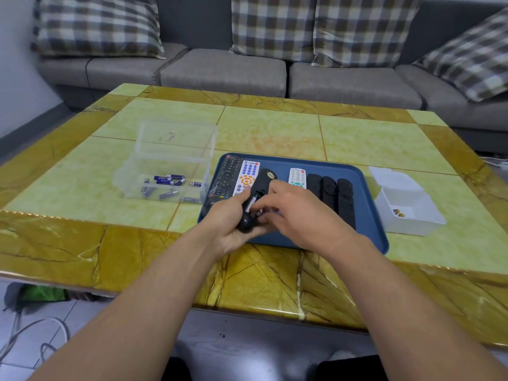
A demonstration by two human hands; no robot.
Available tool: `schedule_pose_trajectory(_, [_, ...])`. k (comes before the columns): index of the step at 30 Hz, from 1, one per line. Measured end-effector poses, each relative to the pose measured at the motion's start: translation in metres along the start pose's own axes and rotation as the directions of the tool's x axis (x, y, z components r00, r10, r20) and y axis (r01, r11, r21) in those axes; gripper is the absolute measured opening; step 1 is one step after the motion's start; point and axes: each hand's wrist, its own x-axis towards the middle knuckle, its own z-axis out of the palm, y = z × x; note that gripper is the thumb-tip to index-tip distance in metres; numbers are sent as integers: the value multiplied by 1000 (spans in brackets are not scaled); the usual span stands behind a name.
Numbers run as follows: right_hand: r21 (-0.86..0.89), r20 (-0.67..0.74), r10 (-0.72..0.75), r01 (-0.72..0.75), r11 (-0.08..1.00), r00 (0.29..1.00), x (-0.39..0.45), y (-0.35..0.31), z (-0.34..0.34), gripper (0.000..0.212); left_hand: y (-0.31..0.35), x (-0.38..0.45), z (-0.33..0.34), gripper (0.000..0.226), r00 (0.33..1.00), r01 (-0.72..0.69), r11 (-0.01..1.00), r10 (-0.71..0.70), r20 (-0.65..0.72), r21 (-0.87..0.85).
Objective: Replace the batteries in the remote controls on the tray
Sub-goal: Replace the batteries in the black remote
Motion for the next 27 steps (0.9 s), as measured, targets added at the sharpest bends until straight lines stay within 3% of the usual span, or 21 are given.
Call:
schedule_pose_trajectory(2, [160, -114, 20, -1, 987, 993, 2, 0, -1, 15, -2, 2, -2, 32, 998, -50, 994, 53, -25, 94])
schedule_pose_trajectory(5, [468, -192, 231, -119, 876, 954, 1, 4, -4, 13, -3, 8, -5, 35, 986, -129, 970, 147, -75, 205])
schedule_pose_trajectory(7, [721, -72, 409, -236, 652, 910, -1, 9, -4, 19, -2, 10, -8, 34, 979, -151, 964, 177, -101, 221])
schedule_pose_trajectory(10, [953, 215, 538, -296, 67, 815, 2, 11, -6, 16, -4, 14, -11, 30, 971, -185, 935, 220, -88, 302])
schedule_pose_trajectory(13, [949, 306, 547, -293, -113, 779, 6, 13, -8, 12, -8, 18, -16, 26, 950, -224, 847, 300, -87, 483])
schedule_pose_trajectory(17, [928, 363, 548, -344, -142, 754, 5, 14, -6, 18, -12, 21, -18, 16, 915, -279, 722, 400, -54, 633])
schedule_pose_trajectory(20, [940, 331, 545, -317, -124, 770, 5, 14, -5, 20, -13, 23, -19, 25, 889, -307, 670, 455, -47, 676])
schedule_pose_trajectory(27, [902, 236, 525, -386, 196, 818, 6, 19, 3, 30, -5, 25, -22, 34, 833, -361, 651, 547, -83, 668])
